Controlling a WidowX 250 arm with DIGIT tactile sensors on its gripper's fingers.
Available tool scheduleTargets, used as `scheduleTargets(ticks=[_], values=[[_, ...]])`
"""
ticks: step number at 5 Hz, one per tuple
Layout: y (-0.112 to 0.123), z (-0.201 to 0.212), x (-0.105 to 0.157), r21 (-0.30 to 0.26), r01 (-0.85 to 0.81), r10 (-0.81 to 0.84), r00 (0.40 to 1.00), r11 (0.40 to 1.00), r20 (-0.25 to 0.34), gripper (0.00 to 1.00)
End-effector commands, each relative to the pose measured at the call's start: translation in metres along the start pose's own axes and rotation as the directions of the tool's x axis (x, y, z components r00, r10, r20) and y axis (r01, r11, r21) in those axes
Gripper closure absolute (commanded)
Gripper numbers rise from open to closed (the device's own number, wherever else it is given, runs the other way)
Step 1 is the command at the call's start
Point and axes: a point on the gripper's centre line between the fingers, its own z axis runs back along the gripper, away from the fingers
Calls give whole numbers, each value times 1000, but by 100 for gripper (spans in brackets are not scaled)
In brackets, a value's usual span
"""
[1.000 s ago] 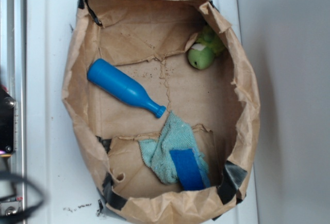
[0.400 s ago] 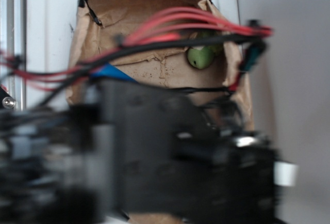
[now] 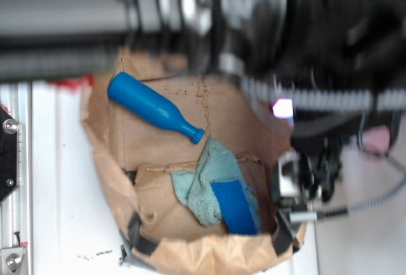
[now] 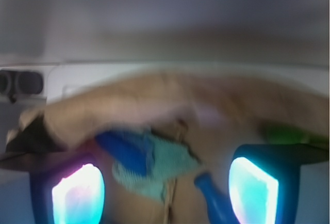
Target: Grab the blue bottle.
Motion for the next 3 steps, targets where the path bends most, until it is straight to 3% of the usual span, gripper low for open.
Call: scheduleTargets(ticks=[1,2,3], values=[[-28,40,-32,36,153,-156,985,988,75,0],[-20,18,-34,101,177,-182,982,979,47,0],[6,-23,-31,221,209,-224,973,953,45,0]])
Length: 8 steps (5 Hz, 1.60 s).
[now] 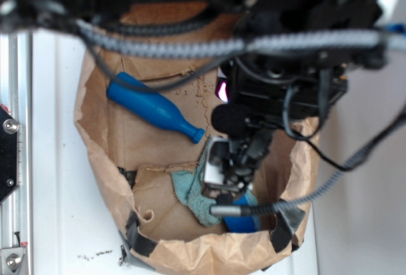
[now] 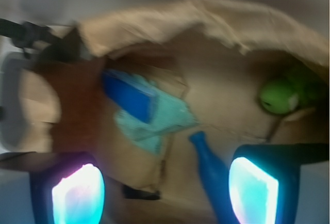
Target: Grab the blue bottle.
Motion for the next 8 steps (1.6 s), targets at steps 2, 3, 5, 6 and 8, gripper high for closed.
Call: scheduleTargets(ticks=[2,3,5,6,8], values=[[14,-41,2,190,70,-83,995,979,60,0],[14,-41,2,190,70,-83,995,979,60,0],[14,-41,2,190,70,-83,995,979,60,0],[22,-54,-5,227,105,-116,992,968,38,0],[51,-52,-28,248,182,-180,983,952,-30,0]])
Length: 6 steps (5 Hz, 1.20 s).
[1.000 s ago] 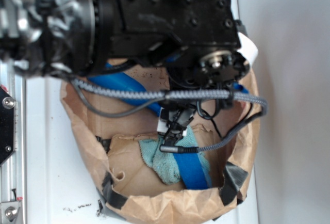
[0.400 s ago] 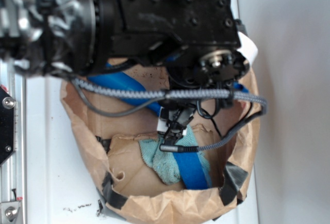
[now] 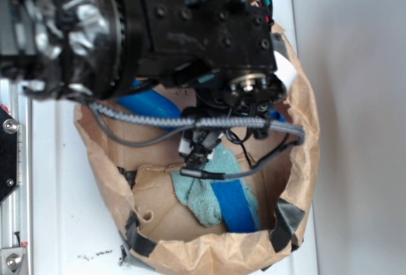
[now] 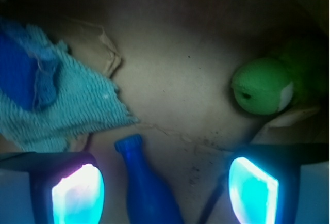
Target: Grab the blue bottle.
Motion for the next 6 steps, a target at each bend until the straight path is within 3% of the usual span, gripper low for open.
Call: scheduleTargets(ticks=[1,3,4,5,6], values=[[9,-11,-22,70,80,-83,996,994,44,0],[-3,-40,-35,127,113,-122,991,985,64,0],[-14,-60,-32,159,136,-146,988,978,49,0],[-22,-69,-34,156,160,-167,985,975,31,1],[-20,-64,-32,151,130,-138,989,980,44,100]])
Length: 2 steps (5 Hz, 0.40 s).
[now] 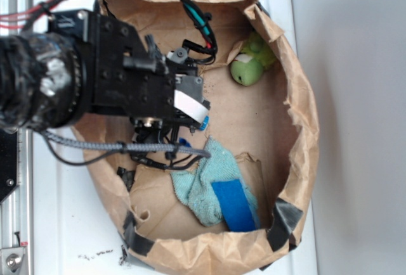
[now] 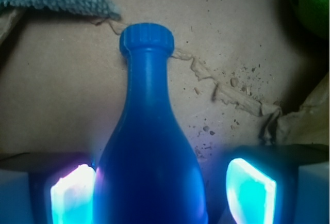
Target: Grab the blue bottle.
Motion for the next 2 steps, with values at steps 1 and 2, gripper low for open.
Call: scheduleTargets(ticks=[1,2], values=[[3,12,14,-39,-73,74,996,997,41,100],[20,38,20,-95,-133,139,989,986,58,100]])
